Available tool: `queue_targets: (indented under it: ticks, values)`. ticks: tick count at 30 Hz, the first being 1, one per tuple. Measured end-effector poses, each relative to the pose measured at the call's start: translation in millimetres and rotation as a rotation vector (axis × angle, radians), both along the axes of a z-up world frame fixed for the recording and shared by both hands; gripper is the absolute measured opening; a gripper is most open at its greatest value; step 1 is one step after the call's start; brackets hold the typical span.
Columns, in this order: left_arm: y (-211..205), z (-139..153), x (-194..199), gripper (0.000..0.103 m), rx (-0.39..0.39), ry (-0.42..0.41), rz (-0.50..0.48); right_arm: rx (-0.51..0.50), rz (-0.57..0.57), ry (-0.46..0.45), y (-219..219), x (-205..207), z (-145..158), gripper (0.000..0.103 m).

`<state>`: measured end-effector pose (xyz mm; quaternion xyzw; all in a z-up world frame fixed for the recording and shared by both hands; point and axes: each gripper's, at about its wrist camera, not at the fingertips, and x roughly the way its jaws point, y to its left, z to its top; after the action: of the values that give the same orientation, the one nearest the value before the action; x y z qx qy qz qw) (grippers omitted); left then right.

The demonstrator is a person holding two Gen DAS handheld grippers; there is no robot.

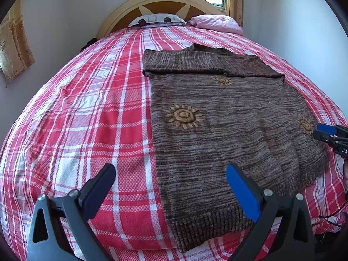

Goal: Fold small clothes
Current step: 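Move both open grippers to the ribbed hem of the brown sweater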

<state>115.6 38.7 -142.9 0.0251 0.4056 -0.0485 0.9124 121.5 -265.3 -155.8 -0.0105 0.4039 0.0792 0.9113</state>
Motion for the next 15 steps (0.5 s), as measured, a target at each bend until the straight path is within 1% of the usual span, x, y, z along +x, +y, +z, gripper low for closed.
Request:
queue_targets:
  ticks: [2, 5, 12, 15]
  values:
    - [-2, 0, -2, 0.103, 0.002, 0.003, -0.003, 0.005, 0.001, 0.000, -2, -6, -1, 0.054]
    - [-4, -5, -3, 0.103, 0.014, 0.019, -0.010, 0.013, -0.009, -0.006, -6, -12, -2, 0.063]
    - [-1, -17, -5, 0.103, 0.027, 0.053, 0.003, 0.027, -0.045, 0.002, -21, -22, -5, 0.063]
    - [3, -20, -8, 0.103, 0.016, 0.065, 0.007, 0.034, -0.066, 0.008, -30, -25, -7, 0.063]
